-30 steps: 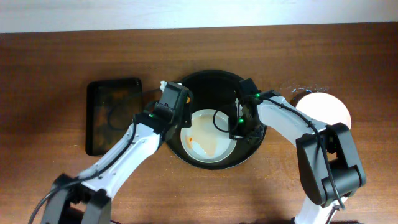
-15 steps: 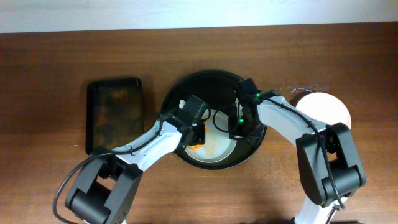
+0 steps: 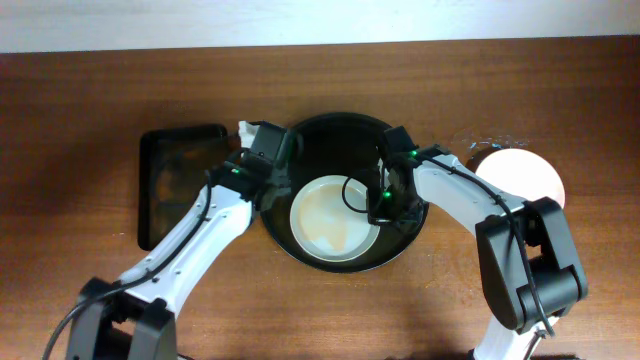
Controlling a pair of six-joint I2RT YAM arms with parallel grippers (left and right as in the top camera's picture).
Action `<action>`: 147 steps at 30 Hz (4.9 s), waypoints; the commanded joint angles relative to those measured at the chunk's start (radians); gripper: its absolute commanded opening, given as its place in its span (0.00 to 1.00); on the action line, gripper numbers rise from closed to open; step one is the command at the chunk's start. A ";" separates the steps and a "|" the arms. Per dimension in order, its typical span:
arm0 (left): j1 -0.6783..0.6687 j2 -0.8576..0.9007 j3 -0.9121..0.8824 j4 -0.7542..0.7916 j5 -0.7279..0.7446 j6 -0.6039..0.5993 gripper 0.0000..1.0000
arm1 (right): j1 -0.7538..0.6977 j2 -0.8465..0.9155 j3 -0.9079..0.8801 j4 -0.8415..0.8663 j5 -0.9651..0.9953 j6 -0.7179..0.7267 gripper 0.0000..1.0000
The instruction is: Clean dirty plates on tray and stack at the side
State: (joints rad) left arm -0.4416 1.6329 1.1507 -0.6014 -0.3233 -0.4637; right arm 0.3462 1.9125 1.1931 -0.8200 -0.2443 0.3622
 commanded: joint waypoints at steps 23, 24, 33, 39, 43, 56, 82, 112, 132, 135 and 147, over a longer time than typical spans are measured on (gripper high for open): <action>0.245 -0.115 0.014 -0.178 0.231 0.010 0.00 | 0.310 -0.369 0.142 0.009 1.360 -0.201 0.04; 0.245 -0.115 0.014 -0.178 0.231 0.010 0.00 | 0.310 -0.369 0.142 0.009 1.361 -0.201 0.04; 0.245 -0.115 0.014 -0.178 0.231 0.009 0.00 | 0.310 -0.369 0.142 0.013 1.409 -0.201 0.04; 0.245 -0.115 0.014 -0.178 0.231 0.009 0.00 | 0.198 -0.369 0.142 -0.044 1.073 -0.077 0.04; 0.245 -0.115 0.014 -0.178 0.230 0.009 0.00 | -0.113 -0.394 0.144 -0.102 0.827 0.022 0.04; 0.245 -0.115 0.014 -0.195 0.226 0.023 0.00 | -0.749 -0.299 0.138 -0.114 0.241 -0.047 0.61; 0.485 0.042 0.119 -0.117 0.132 0.368 0.81 | -0.496 -0.339 0.180 -0.283 0.065 -0.151 0.61; 0.451 -1.250 -0.349 -0.320 0.414 0.409 0.99 | -0.366 -1.429 -0.218 -0.246 0.177 -0.363 0.99; 0.451 -1.250 -0.349 -0.320 0.414 0.409 0.99 | -0.296 -1.905 -1.188 0.741 0.230 -0.381 0.99; 0.451 -1.250 -0.349 -0.319 0.414 0.409 0.99 | -0.296 -1.905 -1.188 0.741 0.230 -0.381 0.99; 0.451 -1.416 -0.658 -0.101 0.393 0.408 0.99 | -0.296 -1.905 -1.188 0.741 0.230 -0.381 0.99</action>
State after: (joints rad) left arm 0.0116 0.3130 0.6628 -0.8047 0.0528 -0.0704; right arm 0.0494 0.0120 0.0109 -0.0742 -0.0223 -0.0128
